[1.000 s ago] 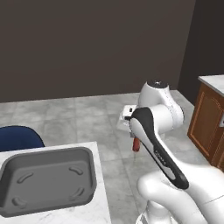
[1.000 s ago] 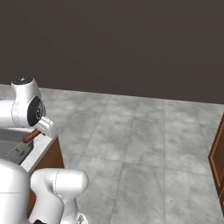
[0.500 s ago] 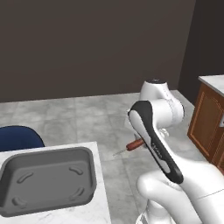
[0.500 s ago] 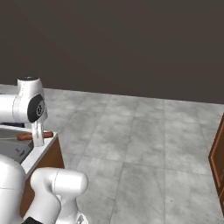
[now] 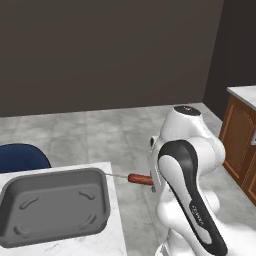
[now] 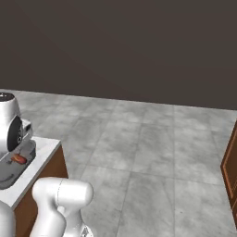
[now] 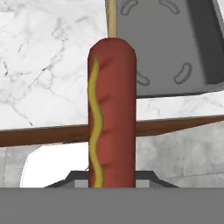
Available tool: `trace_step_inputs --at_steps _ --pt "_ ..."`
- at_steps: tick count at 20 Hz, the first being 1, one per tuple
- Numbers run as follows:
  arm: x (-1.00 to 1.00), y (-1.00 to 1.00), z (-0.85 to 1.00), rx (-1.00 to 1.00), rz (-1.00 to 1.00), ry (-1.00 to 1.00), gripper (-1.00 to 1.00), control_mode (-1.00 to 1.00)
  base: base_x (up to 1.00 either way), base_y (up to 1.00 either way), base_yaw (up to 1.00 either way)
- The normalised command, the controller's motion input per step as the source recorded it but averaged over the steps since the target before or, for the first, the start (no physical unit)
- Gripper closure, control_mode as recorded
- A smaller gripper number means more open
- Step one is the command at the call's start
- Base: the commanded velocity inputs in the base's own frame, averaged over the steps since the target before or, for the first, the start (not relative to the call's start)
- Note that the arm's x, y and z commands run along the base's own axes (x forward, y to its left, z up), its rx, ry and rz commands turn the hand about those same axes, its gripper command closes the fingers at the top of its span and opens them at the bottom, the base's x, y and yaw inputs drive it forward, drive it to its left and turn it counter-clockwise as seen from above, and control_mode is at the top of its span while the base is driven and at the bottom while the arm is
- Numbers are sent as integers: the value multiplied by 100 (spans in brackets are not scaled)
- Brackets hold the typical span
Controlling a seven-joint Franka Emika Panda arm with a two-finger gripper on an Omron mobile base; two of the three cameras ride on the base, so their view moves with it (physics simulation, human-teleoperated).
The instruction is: Place the cold items (banana and pear) from the fridge in one tupperware on the dining counter. Place the warm items (hot dog and kebab skewer) in the stove area in another tupperware.
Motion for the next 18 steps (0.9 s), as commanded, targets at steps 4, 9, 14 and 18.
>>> trace_step_inputs --at_steps 4,9,14,18 --pt "-2 100 22 3 -41 0 100 -100 0 0 0" --pt "50 100 26 0 -21 9 100 -100 0 0 0" --pt "69 93 -36 -12 -6 18 100 -100 0 0 0" --pt "64 46 -76 -14 0 22 100 -100 0 0 0"
